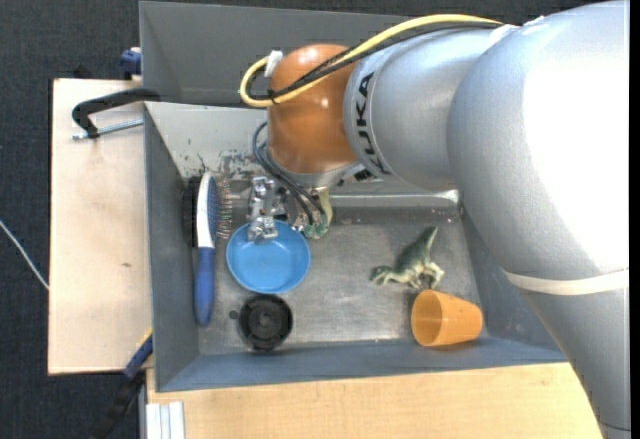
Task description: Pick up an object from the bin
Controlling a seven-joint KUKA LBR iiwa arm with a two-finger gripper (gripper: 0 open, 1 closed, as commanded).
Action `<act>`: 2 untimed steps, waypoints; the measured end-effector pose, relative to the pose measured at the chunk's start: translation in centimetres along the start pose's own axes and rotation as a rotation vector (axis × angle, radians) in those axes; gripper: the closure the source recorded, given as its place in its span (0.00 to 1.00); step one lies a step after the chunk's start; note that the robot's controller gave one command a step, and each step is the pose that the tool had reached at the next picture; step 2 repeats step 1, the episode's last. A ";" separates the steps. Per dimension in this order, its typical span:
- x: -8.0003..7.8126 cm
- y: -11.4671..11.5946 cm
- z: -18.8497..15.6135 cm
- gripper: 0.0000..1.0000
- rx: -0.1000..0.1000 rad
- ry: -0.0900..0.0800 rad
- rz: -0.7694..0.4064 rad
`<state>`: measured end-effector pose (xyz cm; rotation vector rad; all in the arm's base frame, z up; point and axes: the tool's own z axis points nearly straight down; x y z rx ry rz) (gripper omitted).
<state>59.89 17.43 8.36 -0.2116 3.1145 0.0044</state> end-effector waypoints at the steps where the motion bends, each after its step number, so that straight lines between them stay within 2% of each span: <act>1: -0.3 0.1 -4.2 1.00 -0.001 0.009 0.000; 2: -0.3 0.1 -4.2 1.00 -0.001 0.009 0.000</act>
Offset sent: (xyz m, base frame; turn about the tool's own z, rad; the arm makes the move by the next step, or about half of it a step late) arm -0.0002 0.0000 0.0374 0.0000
